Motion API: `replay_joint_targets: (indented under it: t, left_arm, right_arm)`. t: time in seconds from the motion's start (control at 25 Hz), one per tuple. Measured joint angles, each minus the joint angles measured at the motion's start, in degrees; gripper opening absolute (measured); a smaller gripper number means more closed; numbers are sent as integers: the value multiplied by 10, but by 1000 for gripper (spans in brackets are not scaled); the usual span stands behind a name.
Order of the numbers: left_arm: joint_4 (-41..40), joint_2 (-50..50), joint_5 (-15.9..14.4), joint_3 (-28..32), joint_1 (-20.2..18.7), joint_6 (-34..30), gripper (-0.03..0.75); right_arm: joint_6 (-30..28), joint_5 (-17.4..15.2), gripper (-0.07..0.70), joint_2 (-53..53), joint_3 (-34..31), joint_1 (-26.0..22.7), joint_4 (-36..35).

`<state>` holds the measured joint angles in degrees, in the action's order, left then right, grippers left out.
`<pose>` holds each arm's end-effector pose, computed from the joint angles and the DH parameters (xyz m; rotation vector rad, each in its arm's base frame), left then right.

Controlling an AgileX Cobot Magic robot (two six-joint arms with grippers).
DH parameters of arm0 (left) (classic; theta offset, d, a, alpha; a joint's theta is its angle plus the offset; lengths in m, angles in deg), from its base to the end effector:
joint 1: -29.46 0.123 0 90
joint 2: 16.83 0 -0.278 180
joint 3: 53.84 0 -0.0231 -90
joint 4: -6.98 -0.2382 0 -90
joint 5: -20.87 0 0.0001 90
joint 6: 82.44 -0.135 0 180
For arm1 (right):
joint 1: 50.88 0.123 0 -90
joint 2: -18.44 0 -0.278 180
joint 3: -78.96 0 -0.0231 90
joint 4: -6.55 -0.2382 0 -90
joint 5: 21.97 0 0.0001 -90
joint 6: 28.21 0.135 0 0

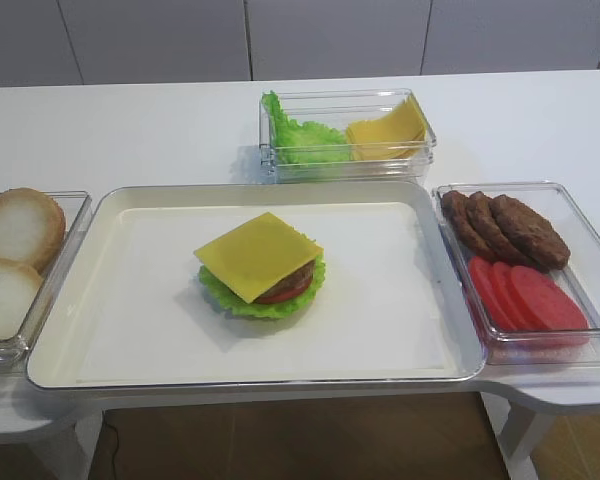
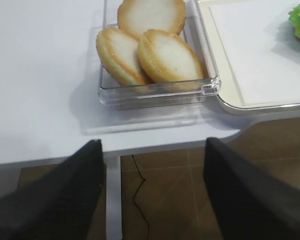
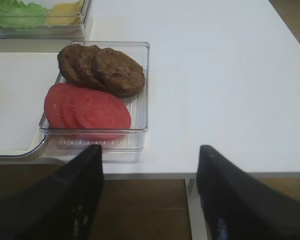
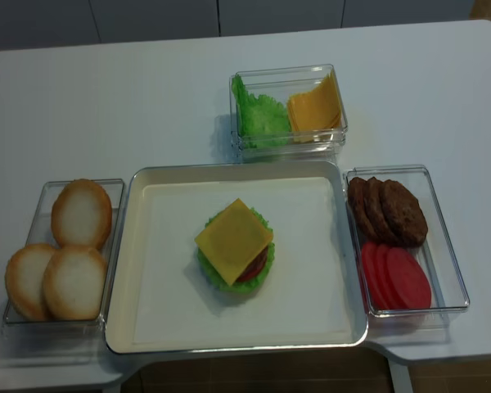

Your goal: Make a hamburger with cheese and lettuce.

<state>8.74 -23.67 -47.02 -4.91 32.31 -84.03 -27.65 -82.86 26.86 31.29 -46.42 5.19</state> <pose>0.0204 -0.0028 0.2343 -0.0198 2.1578 0.0074 0.0297 0.0051 0.2545 -0.0707 2.0412 0.0832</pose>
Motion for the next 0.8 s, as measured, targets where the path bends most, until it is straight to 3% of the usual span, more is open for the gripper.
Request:
replay_joint_targets:
  t: [0.44, 0.8]
  left_arm:
    - [0, 0, 0, 0, 0, 0, 468]
    - [0, 0, 0, 0, 0, 0, 468]
  right_arm:
    - [-6, 0, 447, 0, 0, -1, 0]
    - [-15, -22, 447, 0, -6, -1, -22]
